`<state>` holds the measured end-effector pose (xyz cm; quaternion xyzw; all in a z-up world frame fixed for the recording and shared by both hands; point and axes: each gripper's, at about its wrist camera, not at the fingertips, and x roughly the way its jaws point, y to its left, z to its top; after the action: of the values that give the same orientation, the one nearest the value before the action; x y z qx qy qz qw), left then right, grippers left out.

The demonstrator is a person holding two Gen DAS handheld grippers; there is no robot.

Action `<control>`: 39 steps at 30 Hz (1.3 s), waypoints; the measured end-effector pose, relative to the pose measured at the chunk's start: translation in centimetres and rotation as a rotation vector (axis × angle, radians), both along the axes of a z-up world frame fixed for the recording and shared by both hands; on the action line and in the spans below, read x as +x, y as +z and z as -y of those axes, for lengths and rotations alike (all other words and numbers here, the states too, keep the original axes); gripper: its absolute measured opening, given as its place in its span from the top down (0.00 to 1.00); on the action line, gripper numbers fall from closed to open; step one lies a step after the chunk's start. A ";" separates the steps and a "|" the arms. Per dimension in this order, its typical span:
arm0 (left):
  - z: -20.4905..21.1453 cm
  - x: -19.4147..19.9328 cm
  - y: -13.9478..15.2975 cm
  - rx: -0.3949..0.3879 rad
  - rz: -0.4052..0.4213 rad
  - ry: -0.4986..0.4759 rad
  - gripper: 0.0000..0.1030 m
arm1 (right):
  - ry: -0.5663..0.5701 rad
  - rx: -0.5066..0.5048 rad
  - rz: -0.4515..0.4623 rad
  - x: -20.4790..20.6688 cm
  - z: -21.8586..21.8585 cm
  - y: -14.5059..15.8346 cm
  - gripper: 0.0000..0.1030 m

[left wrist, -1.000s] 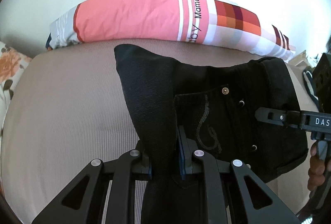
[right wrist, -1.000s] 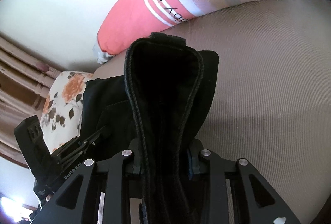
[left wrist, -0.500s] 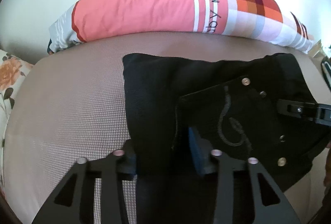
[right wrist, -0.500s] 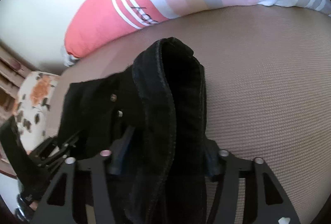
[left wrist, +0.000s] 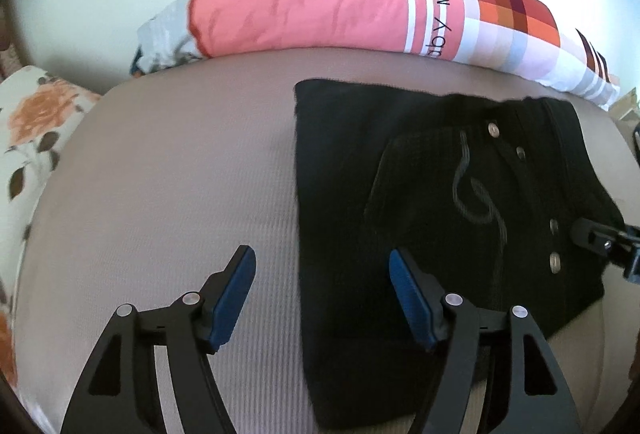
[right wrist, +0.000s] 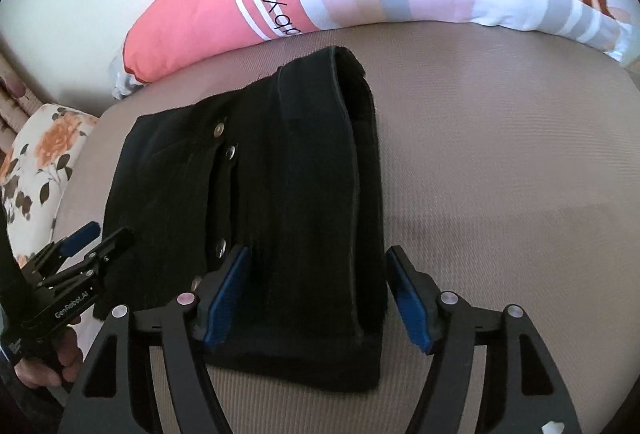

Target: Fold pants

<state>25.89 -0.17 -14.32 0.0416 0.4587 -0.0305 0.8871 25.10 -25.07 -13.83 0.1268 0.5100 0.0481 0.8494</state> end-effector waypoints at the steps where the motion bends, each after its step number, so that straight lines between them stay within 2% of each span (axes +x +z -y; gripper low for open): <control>1: -0.1 -0.6 0.1 0.005 0.005 0.008 0.32 | 0.000 -0.007 0.007 -0.6 -0.1 0.3 0.36; 11: 0.1 -8.5 3.6 0.027 0.097 0.050 0.32 | -0.053 -0.090 0.107 -7.9 -1.2 3.9 0.34; 15: 0.2 -11.3 5.4 0.012 0.144 0.068 0.32 | -0.070 -0.088 0.153 -10.3 -2.1 5.6 0.27; 19: 0.6 -13.3 6.6 0.020 0.178 0.068 0.32 | -0.054 -0.131 0.201 -11.9 -3.6 6.9 0.22; 27: 1.1 -16.0 7.0 0.034 0.199 0.066 0.32 | -0.024 -0.167 0.241 -14.0 -5.7 7.7 0.17; 33: 1.0 -16.7 6.5 0.043 0.195 0.080 0.32 | -0.024 -0.207 0.300 -15.4 -7.1 7.6 0.15; 39: 1.0 -17.1 5.9 0.044 0.190 0.097 0.32 | 0.012 -0.222 0.310 -15.8 -8.0 7.2 0.14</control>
<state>8.80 -1.19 -8.37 0.0417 0.3745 0.0265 0.9259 9.25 -17.08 -6.62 0.0202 0.3762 0.0156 0.9262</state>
